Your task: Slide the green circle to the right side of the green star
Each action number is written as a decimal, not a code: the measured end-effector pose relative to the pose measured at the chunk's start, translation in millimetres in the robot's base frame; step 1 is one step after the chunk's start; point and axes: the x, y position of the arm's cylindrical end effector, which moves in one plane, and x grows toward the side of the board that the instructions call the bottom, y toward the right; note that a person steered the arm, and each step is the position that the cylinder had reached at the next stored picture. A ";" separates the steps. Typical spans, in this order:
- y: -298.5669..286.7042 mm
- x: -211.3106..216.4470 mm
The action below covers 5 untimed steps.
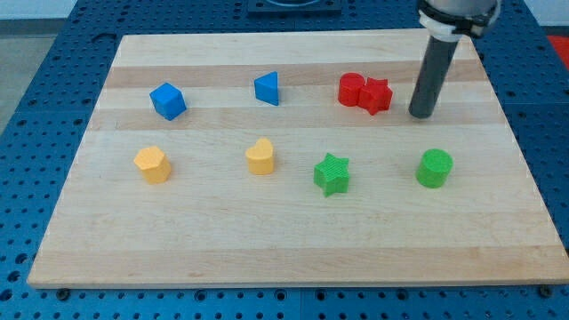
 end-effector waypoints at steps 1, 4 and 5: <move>-19.9 1.6; -52.5 -7.2; -29.1 12.8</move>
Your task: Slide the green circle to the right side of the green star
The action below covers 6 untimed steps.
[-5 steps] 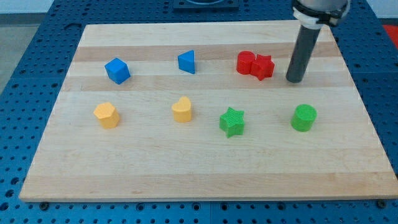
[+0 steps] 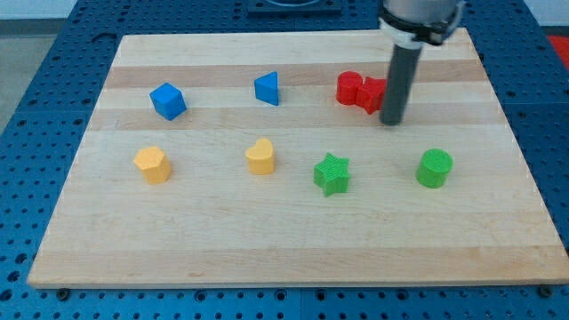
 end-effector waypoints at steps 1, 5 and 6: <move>65.3 4.9; 88.1 81.3; 26.6 81.3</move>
